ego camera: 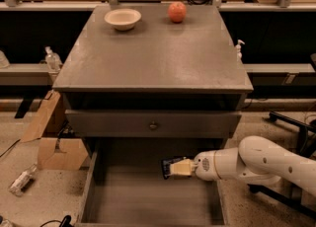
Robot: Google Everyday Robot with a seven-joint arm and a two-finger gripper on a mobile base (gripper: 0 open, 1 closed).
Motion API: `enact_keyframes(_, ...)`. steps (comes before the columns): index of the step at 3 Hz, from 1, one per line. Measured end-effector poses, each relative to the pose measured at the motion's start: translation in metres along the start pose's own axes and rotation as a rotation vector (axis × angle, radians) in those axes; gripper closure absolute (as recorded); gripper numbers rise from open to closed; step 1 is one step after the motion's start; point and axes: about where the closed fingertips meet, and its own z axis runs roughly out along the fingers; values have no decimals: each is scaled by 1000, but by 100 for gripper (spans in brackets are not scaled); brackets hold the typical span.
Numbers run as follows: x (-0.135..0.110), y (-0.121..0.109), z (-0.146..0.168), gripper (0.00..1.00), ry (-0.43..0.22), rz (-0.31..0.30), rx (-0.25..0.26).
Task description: Place rxbar blueberry into middle drawer
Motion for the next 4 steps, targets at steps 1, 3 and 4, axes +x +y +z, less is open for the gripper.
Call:
enact_keyframes(1, -3, -64, 37, 100, 43, 125, -14)
enact_keyframes(3, 32, -114, 112, 100, 152, 304, -63)
enact_keyframes(4, 33, -113, 113, 81, 154, 302, -66)
